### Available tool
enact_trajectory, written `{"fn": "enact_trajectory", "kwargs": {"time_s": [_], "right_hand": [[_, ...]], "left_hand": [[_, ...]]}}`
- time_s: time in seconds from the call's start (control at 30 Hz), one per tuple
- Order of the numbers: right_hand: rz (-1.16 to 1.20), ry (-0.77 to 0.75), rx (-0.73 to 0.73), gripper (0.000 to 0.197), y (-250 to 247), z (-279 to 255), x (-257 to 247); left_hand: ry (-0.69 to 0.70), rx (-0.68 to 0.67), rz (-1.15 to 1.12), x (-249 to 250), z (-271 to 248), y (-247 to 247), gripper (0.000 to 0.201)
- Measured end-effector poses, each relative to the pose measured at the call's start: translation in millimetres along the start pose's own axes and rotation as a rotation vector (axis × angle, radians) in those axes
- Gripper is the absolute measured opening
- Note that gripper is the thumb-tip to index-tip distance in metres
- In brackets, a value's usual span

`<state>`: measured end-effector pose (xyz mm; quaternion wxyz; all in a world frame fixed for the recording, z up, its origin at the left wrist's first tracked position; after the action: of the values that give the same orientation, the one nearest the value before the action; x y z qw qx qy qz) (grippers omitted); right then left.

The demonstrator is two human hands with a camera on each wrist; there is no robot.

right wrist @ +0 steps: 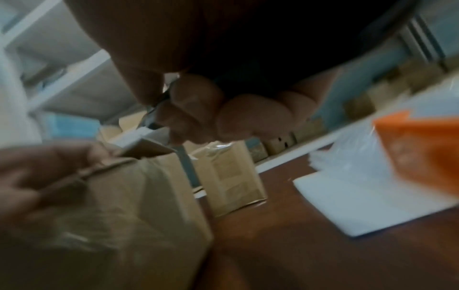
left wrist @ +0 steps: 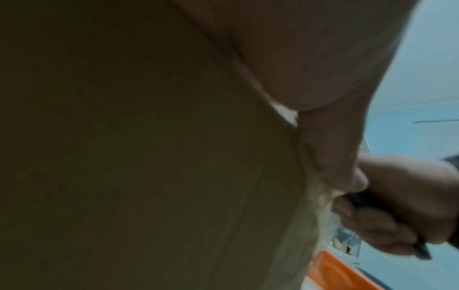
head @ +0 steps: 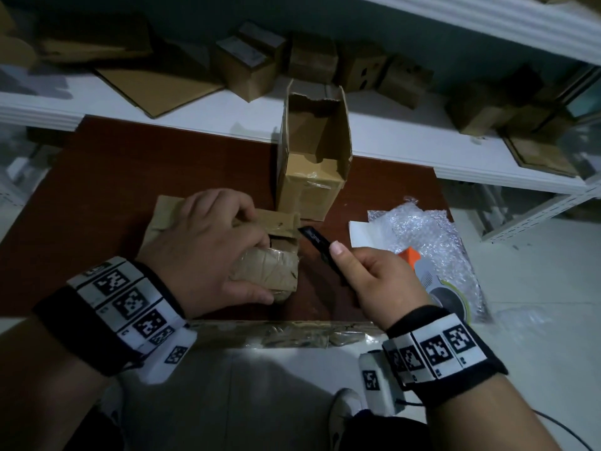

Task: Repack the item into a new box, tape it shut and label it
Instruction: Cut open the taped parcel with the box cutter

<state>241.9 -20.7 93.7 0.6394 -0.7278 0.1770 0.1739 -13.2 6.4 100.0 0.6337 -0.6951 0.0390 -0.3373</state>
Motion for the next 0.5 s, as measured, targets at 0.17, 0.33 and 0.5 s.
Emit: {"fn": "enact_trajectory", "kwargs": {"time_s": [0.17, 0.33, 0.5], "right_hand": [[-0.213, 0.051, -0.112, 0.075, 1.2, -4.2, 6.3], [-0.29, 0.042, -0.13, 0.068, 4.1, -4.3, -5.5], [-0.187, 0.022, -0.321, 0.065, 9.1, -7.4, -14.5]], "left_hand": [[0.029, 0.026, -0.081, -2.3, 1.8, 0.1, 0.062], [0.067, 0.046, -0.086, -2.3, 1.6, 1.2, 0.061], [0.087, 0.073, -0.083, -2.3, 2.0, 1.4, 0.063]]}}
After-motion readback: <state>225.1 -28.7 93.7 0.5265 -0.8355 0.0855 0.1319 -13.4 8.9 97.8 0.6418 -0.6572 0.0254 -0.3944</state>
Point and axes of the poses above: each hand's wrist, its own z-axis towards the middle knuckle, its own y-axis out of the palm, x = y × z, the point moved 2 cm from there along z, towards the middle knuckle, and after that the axes turned 13 degrees about -z, right-handed, at the moved point
